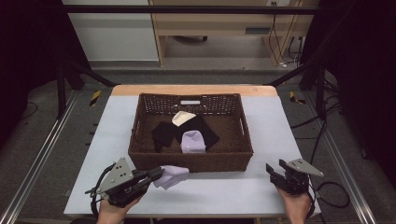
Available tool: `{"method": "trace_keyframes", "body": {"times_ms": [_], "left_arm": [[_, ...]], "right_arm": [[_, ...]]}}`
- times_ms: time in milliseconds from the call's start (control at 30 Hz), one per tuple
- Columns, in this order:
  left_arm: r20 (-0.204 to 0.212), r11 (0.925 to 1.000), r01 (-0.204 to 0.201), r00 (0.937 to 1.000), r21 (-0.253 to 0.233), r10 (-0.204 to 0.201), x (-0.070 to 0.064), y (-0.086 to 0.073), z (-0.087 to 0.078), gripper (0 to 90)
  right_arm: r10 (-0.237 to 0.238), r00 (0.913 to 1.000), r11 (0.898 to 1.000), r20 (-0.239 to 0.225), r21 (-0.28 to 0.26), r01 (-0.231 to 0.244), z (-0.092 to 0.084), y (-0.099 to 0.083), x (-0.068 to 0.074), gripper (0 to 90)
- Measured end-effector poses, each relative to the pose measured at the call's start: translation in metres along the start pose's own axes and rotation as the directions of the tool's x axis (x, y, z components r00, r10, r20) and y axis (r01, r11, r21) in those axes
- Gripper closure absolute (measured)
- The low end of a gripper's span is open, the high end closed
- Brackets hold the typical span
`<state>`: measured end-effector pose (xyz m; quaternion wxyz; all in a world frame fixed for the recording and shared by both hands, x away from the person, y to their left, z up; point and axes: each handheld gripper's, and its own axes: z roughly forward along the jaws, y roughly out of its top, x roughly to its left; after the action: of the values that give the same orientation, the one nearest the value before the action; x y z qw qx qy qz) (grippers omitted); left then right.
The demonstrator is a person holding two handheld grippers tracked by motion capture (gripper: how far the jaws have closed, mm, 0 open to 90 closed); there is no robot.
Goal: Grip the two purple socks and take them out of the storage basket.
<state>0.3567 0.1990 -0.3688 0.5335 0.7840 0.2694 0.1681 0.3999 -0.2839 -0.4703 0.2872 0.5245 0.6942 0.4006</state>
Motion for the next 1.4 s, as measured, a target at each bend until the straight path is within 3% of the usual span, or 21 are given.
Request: {"method": "trace_keyframes", "body": {"times_ms": [200, 233, 367, 567, 700, 833, 1067, 1400], "left_arm": [[0.008, 0.9983, 0.003, 1.0, 0.058, -0.004, 0.0, -0.012, 0.015, 87.3], [0.017, 0.9951, 0.002, 0.9998, 0.099, -0.003, -0.001, -0.019, 0.026, 87.3], [0.026, 0.9884, 0.01, 0.9996, 0.151, -0.014, 0.0, -0.031, 0.04, 87.2], [0.037, 0.9779, 0.021, 0.9989, 0.208, -0.029, 0.001, -0.044, 0.055, 86.7], [0.046, 0.9716, 0.048, 0.9971, 0.232, -0.061, 0.005, -0.05, 0.06, 83.2], [0.039, 0.9744, 0.054, 0.9972, 0.218, -0.064, 0.006, -0.047, 0.057, 73.7], [-0.007, 0.9848, 0.054, 0.9985, 0.165, -0.054, 0.005, -0.035, 0.044, 61.1], [-0.082, 0.9954, 0.068, 0.9947, 0.067, -0.062, 0.013, 0.001, 0.023, 42.0]], "right_arm": [[0.005, 1.0, 1.0, -0.004, 0.003, -0.005, 0.001, 0.0, 0.0, 43.4], [0.004, 1.0, 1.0, -0.003, 0.002, -0.004, 0.0, 0.0, 0.001, 43.5], [-0.001, 1.0, 1.0, -0.003, 0.003, 0.001, 0.001, -0.001, 0.001, 43.6], [-0.004, 1.0, 1.0, -0.003, 0.007, 0.004, 0.002, -0.001, 0.001, 43.7], [0.002, 1.0, 1.0, -0.004, 0.01, -0.002, 0.002, 0.0, 0.002, 43.5], [0.004, 1.0, 1.0, -0.003, 0.01, -0.004, 0.002, 0.0, 0.002, 44.4], [-0.001, 1.0, 1.0, 0.0, 0.009, 0.001, 0.002, 0.0, 0.002, 45.5], [-0.004, 1.0, 1.0, 0.004, 0.008, 0.004, 0.003, 0.0, 0.003, 45.5]]}}
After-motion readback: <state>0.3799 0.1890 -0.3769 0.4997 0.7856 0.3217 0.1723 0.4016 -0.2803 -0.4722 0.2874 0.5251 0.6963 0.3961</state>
